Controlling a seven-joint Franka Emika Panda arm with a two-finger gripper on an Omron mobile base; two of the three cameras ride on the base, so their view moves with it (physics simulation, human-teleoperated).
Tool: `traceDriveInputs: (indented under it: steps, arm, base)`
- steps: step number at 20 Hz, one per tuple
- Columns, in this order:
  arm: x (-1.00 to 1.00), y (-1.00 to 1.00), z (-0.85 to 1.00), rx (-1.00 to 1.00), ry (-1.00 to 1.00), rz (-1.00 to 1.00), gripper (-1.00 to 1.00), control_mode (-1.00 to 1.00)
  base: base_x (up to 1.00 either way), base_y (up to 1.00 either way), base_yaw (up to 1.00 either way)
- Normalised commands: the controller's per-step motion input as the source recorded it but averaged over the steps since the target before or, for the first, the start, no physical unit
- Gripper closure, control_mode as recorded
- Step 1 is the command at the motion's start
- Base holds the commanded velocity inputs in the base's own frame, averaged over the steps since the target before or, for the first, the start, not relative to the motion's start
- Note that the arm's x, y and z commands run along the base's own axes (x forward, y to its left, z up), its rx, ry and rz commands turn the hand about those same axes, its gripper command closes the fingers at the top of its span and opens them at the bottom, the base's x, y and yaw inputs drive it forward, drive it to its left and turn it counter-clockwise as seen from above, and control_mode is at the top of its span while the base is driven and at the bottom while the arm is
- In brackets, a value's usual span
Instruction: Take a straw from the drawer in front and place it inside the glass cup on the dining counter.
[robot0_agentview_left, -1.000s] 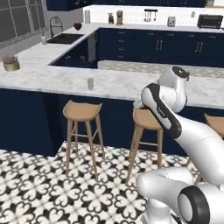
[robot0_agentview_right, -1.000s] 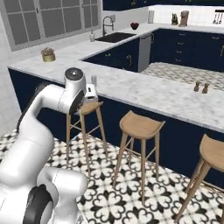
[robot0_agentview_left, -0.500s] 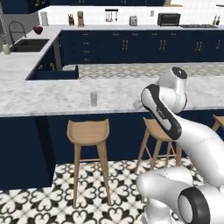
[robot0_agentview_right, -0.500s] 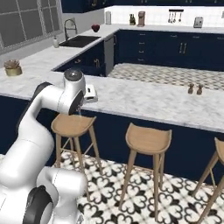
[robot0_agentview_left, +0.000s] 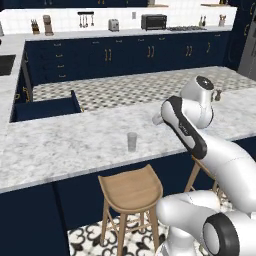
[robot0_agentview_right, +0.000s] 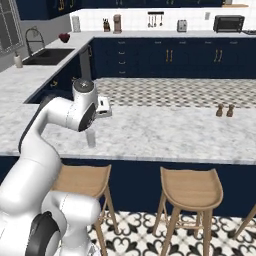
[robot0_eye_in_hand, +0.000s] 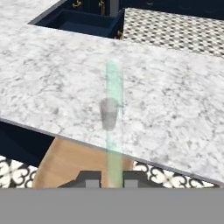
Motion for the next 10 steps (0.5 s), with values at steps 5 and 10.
traceDriveInputs:
  steps: [5,10]
  arm:
    - [0.2,0.08,0.0,0.0,0.0,-0.05,1.0,-1.0]
    - [0.38,0.06,0.25,0.08,-0.08,-0.02,1.0,-1.0]
  base:
    - [0.8,0.44,-0.28]
    - [0.0,0.0,0.0]
